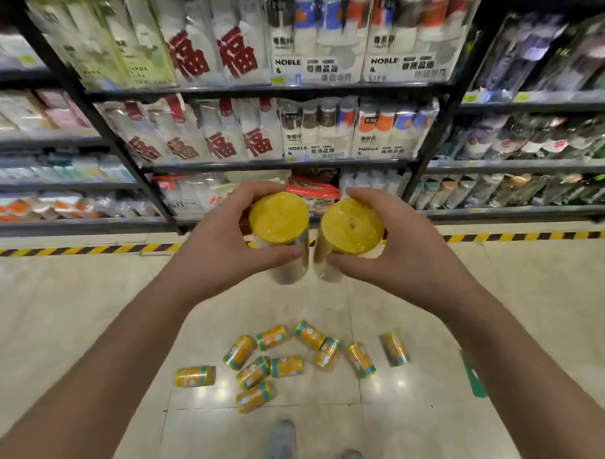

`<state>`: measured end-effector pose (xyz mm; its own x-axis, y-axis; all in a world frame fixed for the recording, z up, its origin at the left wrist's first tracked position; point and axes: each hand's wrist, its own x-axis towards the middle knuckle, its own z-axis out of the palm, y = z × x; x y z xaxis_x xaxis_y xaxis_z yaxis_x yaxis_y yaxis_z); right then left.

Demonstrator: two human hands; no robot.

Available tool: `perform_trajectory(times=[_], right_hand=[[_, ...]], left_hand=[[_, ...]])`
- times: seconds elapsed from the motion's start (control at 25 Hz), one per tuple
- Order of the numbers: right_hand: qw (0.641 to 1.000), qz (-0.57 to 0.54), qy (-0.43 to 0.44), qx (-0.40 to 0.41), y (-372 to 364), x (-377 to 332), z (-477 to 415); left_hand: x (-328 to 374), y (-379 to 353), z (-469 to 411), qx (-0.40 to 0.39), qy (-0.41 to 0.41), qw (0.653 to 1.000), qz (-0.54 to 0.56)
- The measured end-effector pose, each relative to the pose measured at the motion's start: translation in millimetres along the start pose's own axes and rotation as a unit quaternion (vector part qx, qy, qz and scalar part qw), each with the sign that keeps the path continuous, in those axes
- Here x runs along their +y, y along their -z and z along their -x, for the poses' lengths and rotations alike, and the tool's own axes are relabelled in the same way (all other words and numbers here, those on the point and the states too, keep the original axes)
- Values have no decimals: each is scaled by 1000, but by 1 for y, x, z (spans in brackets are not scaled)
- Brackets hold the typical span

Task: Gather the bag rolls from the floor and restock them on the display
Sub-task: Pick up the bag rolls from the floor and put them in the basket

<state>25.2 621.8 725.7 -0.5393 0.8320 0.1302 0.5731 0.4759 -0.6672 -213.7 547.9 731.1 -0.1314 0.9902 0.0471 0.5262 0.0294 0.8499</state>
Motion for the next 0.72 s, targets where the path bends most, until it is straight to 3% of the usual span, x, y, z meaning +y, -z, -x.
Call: perform_trajectory(times=[0.16, 0.36, 0.48, 0.72], right_hand=[[997, -34, 68, -3, 45, -83, 11], [972, -91, 194, -94, 43, -137, 31], [941, -125, 266, -170, 19, -172, 59], [847, -158, 387, -328, -54, -273, 173]], left_hand=[[67, 60, 67, 68, -17, 997, 10], [90, 65, 180, 217, 35, 974, 51], [101, 48, 272, 329, 97, 937, 70], [135, 12, 486, 516, 230, 824, 25]])
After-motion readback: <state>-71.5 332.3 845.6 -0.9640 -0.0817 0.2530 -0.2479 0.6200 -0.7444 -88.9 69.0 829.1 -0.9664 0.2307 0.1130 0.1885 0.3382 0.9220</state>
